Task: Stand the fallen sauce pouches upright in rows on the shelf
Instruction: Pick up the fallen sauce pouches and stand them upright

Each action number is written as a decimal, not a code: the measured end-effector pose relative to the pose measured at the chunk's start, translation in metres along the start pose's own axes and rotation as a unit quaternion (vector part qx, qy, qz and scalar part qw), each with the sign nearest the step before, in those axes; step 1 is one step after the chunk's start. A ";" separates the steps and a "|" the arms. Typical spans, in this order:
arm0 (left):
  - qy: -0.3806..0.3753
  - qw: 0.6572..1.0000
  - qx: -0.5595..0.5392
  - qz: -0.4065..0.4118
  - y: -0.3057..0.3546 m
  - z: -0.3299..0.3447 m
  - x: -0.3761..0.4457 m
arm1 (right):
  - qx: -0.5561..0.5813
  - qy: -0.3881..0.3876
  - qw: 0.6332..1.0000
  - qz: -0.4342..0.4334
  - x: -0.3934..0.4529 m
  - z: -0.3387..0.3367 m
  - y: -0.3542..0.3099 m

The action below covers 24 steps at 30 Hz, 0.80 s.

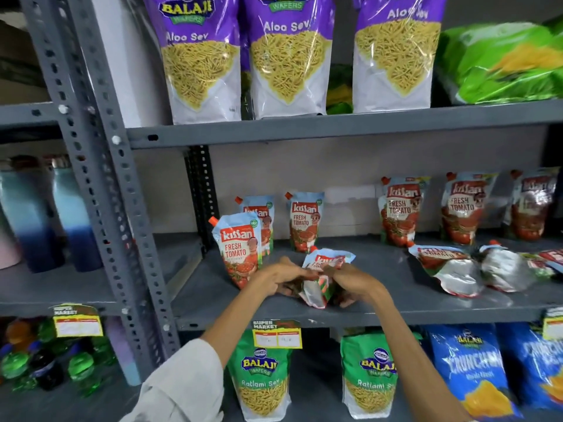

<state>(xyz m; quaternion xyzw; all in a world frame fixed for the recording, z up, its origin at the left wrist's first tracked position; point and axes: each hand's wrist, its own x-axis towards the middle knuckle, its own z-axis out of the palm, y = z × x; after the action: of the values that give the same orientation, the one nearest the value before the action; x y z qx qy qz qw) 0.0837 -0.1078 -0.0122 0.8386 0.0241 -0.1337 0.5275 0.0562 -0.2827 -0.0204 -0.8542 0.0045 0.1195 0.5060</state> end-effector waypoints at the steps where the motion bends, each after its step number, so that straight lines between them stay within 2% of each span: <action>1: 0.023 0.999 -0.004 0.022 0.000 0.001 -0.003 | 0.045 -0.010 0.998 -0.037 0.003 0.001 -0.002; 4: 0.117 0.986 -0.003 0.117 0.002 0.002 -0.009 | 0.063 0.041 0.985 -0.156 0.011 0.003 -0.013; 7: 0.194 0.956 -0.021 0.218 0.005 -0.001 -0.008 | 0.056 0.110 0.970 -0.209 0.017 0.006 -0.025; 10: 0.233 0.932 -0.038 0.274 -0.004 -0.003 -0.002 | 0.042 0.136 0.958 -0.247 0.028 0.016 -0.027; 14: 0.249 0.934 -0.010 0.256 -0.040 0.004 0.007 | 0.011 0.089 0.967 -0.240 0.042 0.036 -0.007; 20: 0.223 0.950 -0.027 0.217 -0.046 0.005 0.010 | 0.022 0.114 0.968 -0.220 0.043 0.037 0.000; 24: 0.279 0.936 -0.037 0.213 -0.046 0.029 -0.014 | -0.014 0.158 0.965 -0.210 0.016 0.015 -0.005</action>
<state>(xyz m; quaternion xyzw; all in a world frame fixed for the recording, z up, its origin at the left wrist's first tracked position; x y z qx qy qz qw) 0.0564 -0.1117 -0.0609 0.8077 -0.0035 0.2220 0.5462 0.0695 -0.2648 -0.0262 -0.8512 -0.0966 -0.1255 0.5003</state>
